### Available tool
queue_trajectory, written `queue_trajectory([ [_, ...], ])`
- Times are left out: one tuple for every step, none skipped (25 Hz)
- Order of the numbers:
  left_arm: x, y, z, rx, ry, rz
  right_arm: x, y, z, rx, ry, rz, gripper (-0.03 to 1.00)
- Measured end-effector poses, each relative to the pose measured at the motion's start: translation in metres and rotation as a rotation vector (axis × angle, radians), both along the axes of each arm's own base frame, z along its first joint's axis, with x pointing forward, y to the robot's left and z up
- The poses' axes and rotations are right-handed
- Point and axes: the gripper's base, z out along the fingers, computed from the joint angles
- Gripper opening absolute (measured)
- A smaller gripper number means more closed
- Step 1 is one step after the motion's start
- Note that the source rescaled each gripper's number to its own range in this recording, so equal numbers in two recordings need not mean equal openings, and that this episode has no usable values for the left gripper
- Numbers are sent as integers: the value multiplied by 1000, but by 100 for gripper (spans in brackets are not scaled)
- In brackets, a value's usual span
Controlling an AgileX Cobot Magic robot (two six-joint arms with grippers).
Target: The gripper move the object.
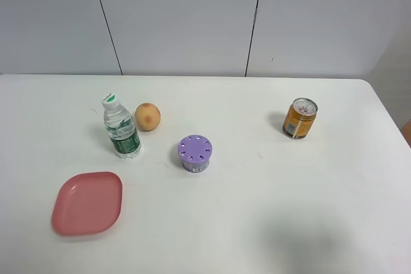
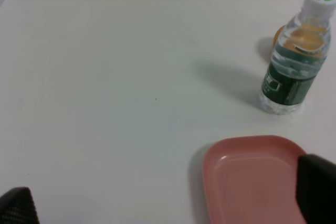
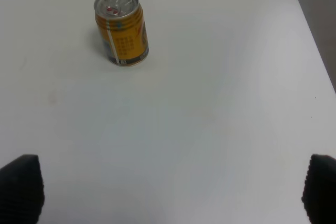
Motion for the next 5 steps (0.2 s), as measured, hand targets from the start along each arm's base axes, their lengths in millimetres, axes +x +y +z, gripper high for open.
queue_trajectory([
  [0, 0, 0, 0, 0, 0, 0, 0, 0, 0, 0, 0, 100],
  [0, 0, 0, 0, 0, 0, 0, 0, 0, 0, 0, 0, 100],
  [0, 0, 0, 0, 0, 0, 0, 0, 0, 0, 0, 0, 100],
  [0, 0, 0, 0, 0, 0, 0, 0, 0, 0, 0, 0, 100],
  [0, 0, 0, 0, 0, 0, 0, 0, 0, 0, 0, 0, 100],
])
